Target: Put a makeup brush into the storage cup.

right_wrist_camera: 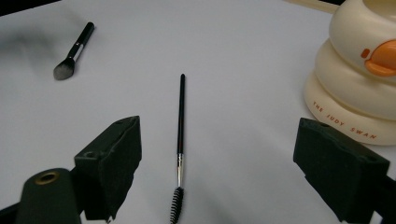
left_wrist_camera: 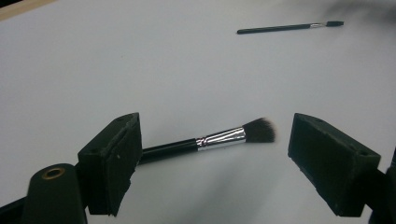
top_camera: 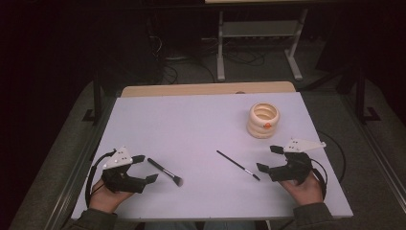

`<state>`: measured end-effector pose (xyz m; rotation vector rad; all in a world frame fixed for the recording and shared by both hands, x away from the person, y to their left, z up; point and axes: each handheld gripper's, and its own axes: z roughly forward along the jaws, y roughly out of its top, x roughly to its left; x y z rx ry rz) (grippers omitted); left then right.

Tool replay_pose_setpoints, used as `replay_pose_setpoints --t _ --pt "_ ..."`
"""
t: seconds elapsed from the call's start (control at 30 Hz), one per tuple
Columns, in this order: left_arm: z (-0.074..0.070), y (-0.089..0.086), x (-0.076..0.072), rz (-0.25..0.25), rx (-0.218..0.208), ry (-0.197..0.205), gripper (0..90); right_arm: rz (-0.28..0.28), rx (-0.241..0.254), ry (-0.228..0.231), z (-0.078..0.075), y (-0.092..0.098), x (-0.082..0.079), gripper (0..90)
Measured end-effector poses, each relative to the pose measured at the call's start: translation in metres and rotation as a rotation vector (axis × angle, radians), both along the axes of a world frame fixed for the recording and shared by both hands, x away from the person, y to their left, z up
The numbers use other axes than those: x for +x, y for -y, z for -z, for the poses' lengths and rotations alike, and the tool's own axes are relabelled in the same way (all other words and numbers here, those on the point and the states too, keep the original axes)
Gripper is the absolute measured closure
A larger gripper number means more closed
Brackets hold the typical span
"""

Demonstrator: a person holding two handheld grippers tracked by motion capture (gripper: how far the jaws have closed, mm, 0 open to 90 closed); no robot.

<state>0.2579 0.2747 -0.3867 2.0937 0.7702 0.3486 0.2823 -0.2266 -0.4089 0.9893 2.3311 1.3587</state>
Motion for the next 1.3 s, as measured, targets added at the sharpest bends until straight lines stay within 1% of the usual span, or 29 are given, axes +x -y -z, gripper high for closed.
replay_pose_setpoints --t 0.03,0.07,0.13,0.2,0.27,0.33,0.37,0.5,0.53,0.63,0.73,0.8,0.87,0.93,0.97,1.03,1.07,1.1,1.13,1.2,1.23,1.3 --pt "-0.004 -0.001 0.002 0.003 -0.002 -0.001 17.2 -0.002 -0.002 0.002 0.0 0.0 0.0 14.2" --pt "-0.004 -0.001 0.002 0.003 -0.002 -0.001 17.2 -0.002 -0.002 0.002 0.0 0.0 0.0 14.2" --pt "-0.01 -0.002 0.005 0.023 0.013 0.007 17.2 0.003 -0.002 0.0 -0.002 -0.001 0.0 14.2" --pt "-0.012 -0.001 0.006 0.033 0.028 0.011 17.2 -0.002 -0.004 0.005 -0.002 -0.001 0.0 14.3" --pt "-0.014 -0.002 0.008 0.044 0.034 0.01 17.2 -0.003 -0.004 0.004 -0.002 -0.001 -0.001 14.3" --pt "-0.014 -0.003 0.009 0.047 0.035 0.007 17.2 -0.004 -0.006 0.002 -0.002 -0.001 -0.001 14.3" --pt "-0.014 -0.005 0.012 0.051 0.048 0.001 17.3 -0.003 -0.007 0.0 -0.002 -0.002 -0.001 14.3" --pt "-0.014 -0.008 0.015 0.052 0.053 -0.002 17.4 -0.004 -0.006 -0.005 -0.001 -0.002 -0.001 14.3" --pt "-0.013 -0.008 0.017 0.055 0.065 -0.005 17.4 -0.005 -0.005 -0.005 -0.001 -0.002 0.0 14.2" --pt "-0.013 -0.008 0.018 0.06 0.08 -0.006 17.4 -0.004 -0.003 -0.003 -0.001 -0.002 0.0 14.2" --pt "-0.014 -0.009 0.022 0.085 0.102 -0.016 17.3 -0.006 -0.006 -0.002 -0.002 -0.002 0.0 14.3" --pt "-0.013 -0.009 0.023 0.085 0.097 -0.024 17.1 -0.007 -0.006 0.002 -0.002 -0.002 0.0 14.2" --pt "-0.014 -0.008 0.027 0.094 0.123 -0.024 17.1 -0.011 -0.005 0.004 -0.002 -0.002 0.0 14.2" --pt "-0.013 -0.007 0.027 0.088 0.117 -0.028 17.3 -0.012 -0.004 0.002 -0.002 -0.002 0.001 14.2" --pt "-0.013 -0.006 0.029 0.103 0.142 -0.025 17.3 -0.008 -0.002 -0.004 -0.002 -0.001 0.001 14.3" --pt "-0.013 -0.006 0.03 0.106 0.143 -0.028 17.4 -0.008 -0.005 -0.003 -0.002 -0.002 0.001 14.3" --pt "-0.012 -0.005 0.03 0.105 0.134 -0.029 17.4 -0.01 -0.008 0.0 -0.002 -0.002 0.001 14.2" --pt "-0.012 -0.005 0.03 0.105 0.134 -0.029 17.4 -0.011 -0.007 0.0 -0.003 -0.002 0.0 14.3" --pt "-0.013 -0.005 0.031 0.115 0.153 -0.03 17.4 -0.009 -0.004 0.002 -0.003 -0.002 0.0 14.3" --pt "-0.013 -0.005 0.032 0.115 0.156 -0.032 17.4 -0.01 -0.005 0.007 -0.004 -0.001 0.0 14.3" --pt "-0.012 -0.005 0.032 0.126 0.164 -0.03 17.4 -0.008 -0.004 0.002 -0.004 -0.001 0.0 14.3" --pt "-0.012 -0.004 0.032 0.125 0.167 -0.033 17.5 -0.013 -0.006 -0.003 -0.003 -0.001 0.0 14.2"
